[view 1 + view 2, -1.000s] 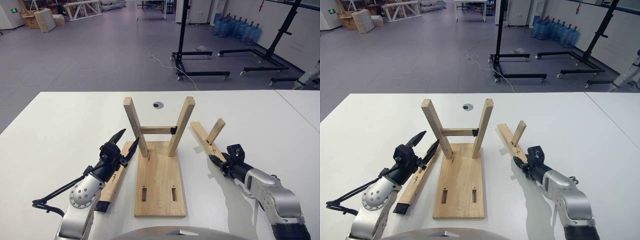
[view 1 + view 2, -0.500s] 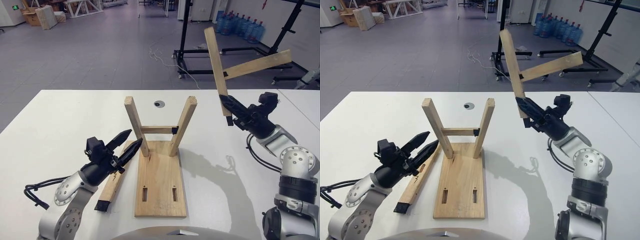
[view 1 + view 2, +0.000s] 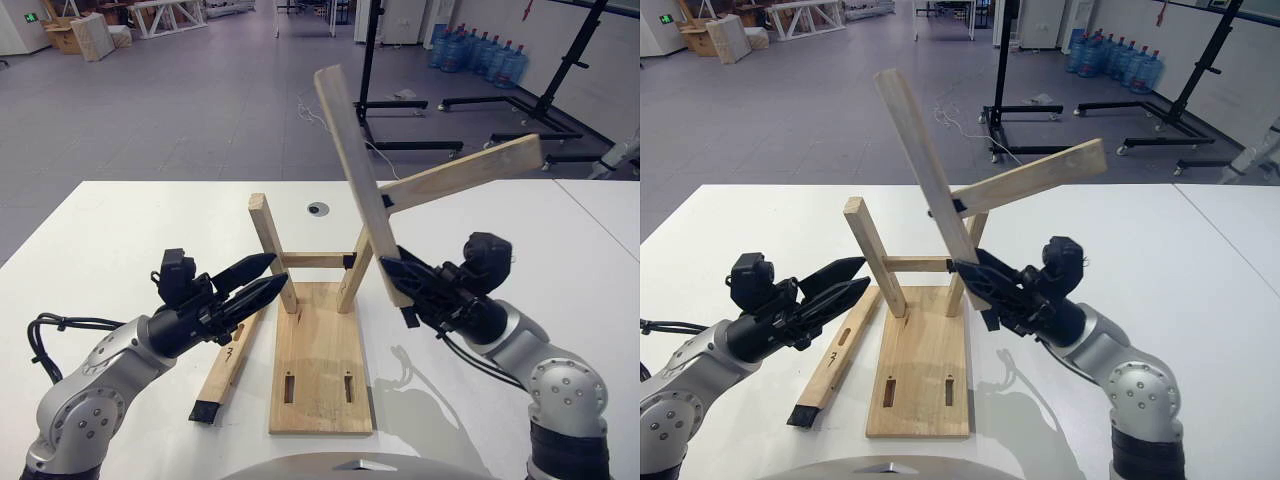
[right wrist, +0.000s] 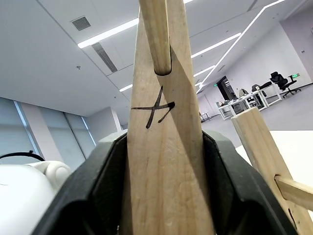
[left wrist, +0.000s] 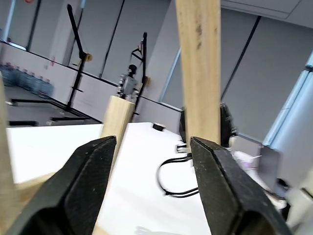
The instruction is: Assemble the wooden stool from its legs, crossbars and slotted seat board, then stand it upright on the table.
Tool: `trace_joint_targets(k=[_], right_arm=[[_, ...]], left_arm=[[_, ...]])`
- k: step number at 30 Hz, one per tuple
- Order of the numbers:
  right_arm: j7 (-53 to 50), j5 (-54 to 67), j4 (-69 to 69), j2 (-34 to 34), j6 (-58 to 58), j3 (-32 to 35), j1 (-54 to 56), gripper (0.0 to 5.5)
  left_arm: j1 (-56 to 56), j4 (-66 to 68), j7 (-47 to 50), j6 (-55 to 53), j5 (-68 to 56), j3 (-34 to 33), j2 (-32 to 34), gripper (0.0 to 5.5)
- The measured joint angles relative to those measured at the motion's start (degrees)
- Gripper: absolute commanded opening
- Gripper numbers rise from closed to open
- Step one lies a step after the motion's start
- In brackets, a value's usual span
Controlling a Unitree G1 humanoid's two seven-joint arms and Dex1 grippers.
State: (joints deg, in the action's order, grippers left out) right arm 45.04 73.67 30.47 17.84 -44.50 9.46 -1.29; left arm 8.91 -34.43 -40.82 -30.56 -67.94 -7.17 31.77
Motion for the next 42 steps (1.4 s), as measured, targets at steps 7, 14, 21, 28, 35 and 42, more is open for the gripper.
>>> trace_joint_targets(k=[7, 14, 21, 28, 35, 42], right_arm=[[4.7, -8.5, -1.2, -0.8, 4.1, -8.3, -1.1, 2.05], [7.8, -10.6, -5.7, -0.2, 4.6, -11.1, 1.6, 2.05], [12.9, -15.7, -11.7, 3.2, 4.6, -13.9, 9.3, 2.04], [17.5, -15.1, -12.9, 8.9, 1.1, -12.3, 10.2, 2.04], [21.9, -18.8, -14.4, 11.1, 0.8, -16.1, 11.1, 2.04], [24.1, -19.8, -15.6, 11.4, 0.9, -17.5, 12.5, 2.04]], left_arm=[[-3.6, 5.2, -0.6, -6.0, -5.2, 0.6, 0.2, 4.15], [-4.8, 2.9, 4.5, -5.9, -3.4, 2.2, -4.4, 4.16], [-1.7, -3.8, 7.8, -5.8, -7.5, 5.1, -8.7, 4.16], [-0.6, -5.6, 9.6, -4.3, -5.2, 5.5, -9.2, 4.16], [-4.8, -5.1, 11.6, -2.7, -3.0, 8.1, -12.3, 4.16], [-4.5, -3.1, 8.1, -1.7, -0.5, 10.7, -13.4, 3.6]])
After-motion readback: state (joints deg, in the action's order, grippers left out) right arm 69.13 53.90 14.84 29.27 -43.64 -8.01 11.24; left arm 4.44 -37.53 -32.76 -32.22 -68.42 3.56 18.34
